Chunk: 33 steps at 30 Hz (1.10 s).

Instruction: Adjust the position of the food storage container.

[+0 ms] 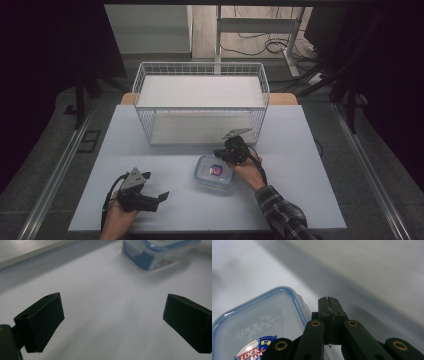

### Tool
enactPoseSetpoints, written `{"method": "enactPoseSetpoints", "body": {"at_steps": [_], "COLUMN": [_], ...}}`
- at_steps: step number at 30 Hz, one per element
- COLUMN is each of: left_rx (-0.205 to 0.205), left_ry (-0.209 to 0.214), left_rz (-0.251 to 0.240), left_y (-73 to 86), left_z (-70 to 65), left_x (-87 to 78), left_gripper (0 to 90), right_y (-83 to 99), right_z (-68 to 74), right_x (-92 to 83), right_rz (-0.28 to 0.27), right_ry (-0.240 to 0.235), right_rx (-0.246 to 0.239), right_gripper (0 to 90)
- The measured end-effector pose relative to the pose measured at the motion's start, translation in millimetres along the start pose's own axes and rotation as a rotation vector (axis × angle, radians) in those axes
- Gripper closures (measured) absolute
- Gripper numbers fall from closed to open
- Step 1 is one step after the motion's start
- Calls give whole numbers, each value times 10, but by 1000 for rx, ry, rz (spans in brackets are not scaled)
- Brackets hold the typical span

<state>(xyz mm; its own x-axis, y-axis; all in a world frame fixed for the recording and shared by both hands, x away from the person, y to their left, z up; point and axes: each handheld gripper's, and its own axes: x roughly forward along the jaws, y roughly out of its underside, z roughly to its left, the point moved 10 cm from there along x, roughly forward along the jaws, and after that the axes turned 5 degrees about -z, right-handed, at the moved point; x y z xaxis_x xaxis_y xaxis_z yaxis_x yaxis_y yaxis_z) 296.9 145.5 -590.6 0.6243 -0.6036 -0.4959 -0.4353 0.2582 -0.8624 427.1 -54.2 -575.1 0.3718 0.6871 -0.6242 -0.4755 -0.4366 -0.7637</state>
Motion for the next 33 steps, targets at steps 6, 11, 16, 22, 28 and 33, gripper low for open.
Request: {"method": "enactPoseSetpoints", "body": {"at_steps": [6, 11, 16, 22, 28, 33], "left_rx": [-33, -89, -76, -48, -49, -51], "left_ry": [11, 44, 144, 147, 143, 145], "left_rz": [-12, -40, 21, 82, 114, 132], "left_y": [-24, -152, -312, -375, -310, -239], "left_z": [-1, 34, -113, -215, -237, -348], "left_x": [-14, 40, 421, 754, 666, 468], "left_gripper": [49, 108, 600, 799, 836, 842], "right_y": [86, 211, 614, 670, 653, 670], "right_z": [206, 53, 77, 134, 174, 273], "right_x": [-123, -651, -786, -618, -558, -528], "right_rz": [7, -74, -7, 48, 52, 63], "right_ry": [53, 176, 161, 146, 131, 96], "right_rx": [-95, -59, 41, 36, 29, 0], "right_gripper": [893, 893, 889, 892, 893, 892]}}
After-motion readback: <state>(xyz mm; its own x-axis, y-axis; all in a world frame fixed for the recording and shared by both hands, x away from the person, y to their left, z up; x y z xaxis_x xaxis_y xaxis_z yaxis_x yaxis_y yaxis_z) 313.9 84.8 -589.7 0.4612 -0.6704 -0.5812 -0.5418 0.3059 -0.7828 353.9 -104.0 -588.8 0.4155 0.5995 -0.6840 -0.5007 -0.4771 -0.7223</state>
